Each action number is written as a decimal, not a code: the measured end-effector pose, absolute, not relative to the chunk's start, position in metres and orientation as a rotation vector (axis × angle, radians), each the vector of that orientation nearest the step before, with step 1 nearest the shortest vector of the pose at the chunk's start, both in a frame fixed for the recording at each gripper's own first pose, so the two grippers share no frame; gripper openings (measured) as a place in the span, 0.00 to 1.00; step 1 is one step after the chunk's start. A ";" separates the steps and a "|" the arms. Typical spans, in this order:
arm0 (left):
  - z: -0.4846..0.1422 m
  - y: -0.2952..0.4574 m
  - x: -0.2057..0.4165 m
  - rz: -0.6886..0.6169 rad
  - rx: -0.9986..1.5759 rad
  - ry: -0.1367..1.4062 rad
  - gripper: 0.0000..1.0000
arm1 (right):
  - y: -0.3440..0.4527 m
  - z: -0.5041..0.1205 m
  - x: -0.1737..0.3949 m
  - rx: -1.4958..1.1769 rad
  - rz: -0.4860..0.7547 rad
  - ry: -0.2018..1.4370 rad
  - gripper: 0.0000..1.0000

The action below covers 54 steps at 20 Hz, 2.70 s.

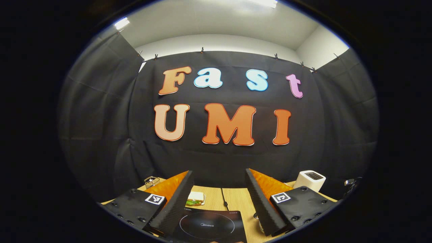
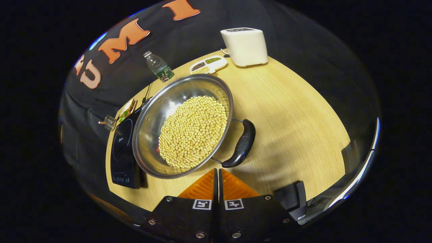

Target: First push the handle of the pot to place it horizontally, then grasp the pot with both hands and set it on the induction cooktop.

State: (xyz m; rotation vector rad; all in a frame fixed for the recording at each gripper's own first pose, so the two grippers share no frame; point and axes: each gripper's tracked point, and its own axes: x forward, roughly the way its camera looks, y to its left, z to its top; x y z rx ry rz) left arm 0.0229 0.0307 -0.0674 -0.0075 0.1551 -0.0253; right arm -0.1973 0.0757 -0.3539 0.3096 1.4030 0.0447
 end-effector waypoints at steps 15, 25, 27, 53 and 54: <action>-0.123 0.009 0.044 -0.085 0.027 0.286 1.00 | 0.060 -0.384 -0.157 0.329 -0.084 1.408 0.00; -0.182 -0.010 0.048 -0.154 0.038 0.457 0.99 | 0.038 -0.392 -0.113 0.330 -0.164 1.367 0.00; -0.192 -0.016 0.048 -0.173 0.039 0.490 0.99 | 0.037 -0.390 -0.101 0.325 -0.168 1.355 0.00; -0.373 -0.115 0.019 -0.342 -0.089 1.101 0.96 | 0.029 -0.338 -0.031 0.290 0.039 1.174 0.22; -0.380 -0.115 0.018 -0.328 -0.095 1.118 0.96 | 0.029 -0.335 -0.026 0.264 0.050 1.164 0.31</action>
